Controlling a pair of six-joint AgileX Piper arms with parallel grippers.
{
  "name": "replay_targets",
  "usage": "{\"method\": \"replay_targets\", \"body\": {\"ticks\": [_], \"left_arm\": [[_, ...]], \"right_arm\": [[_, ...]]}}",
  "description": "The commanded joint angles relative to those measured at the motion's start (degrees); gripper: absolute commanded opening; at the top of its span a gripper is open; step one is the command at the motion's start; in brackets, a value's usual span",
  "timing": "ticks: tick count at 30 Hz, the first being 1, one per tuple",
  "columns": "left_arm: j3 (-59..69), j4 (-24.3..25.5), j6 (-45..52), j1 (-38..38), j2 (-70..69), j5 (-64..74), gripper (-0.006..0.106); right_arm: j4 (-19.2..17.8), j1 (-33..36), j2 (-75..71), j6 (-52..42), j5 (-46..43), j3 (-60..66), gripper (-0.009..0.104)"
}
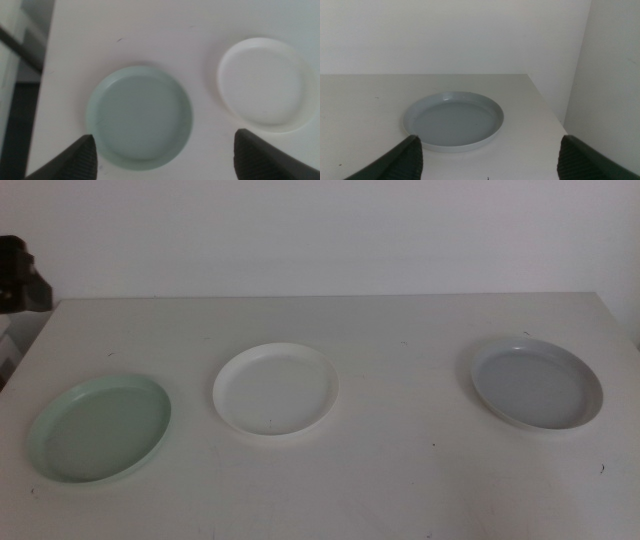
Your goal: Stack the three bowls on top of each other.
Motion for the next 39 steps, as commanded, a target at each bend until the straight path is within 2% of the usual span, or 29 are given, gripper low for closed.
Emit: {"method": "replay_targets", "body": {"ticks": [1,7,13,17,23,30,39], "left_arm": [[-3.6,-1.0,1.1,1.8,0.9,0.1,0.102],[-5.9,-4.2,8.5,7.7,5.1,2.6,0.102],[-6.1,-12.9,18.9,16.7,9.8,4.7,0.102],[-6.1,-16.2,27.1,22.0,14.3,4.6,0.102],[-6.1,-16.5,31.5,25.5,20.6,3.6,0.102],[-6.1,-15.0,32.7,25.7,28.7,0.6,0.102],[-6.1,-19.5,38.6,25.7,38.0,-5.8,0.102]], "right_arm": [[-0.9,0.0,-1.5,-0.3,-4.4,-0.3,0.094],[-0.9,0.0,-1.5,-0.3,-4.4,-0.3,0.094],[-0.9,0.0,-1.5,-0.3,-4.4,-0.3,0.094],[-0.9,0.0,-1.5,-0.3,-4.4,-0.3,0.094],[-0.9,0.0,-1.5,-0.3,-4.4,-0.3,0.094],[-0.9,0.0,-1.5,-0.3,-4.4,-0.3,0.094],[-0.9,0.0,-1.5,-0.3,-4.4,-0.3,0.094]]}}
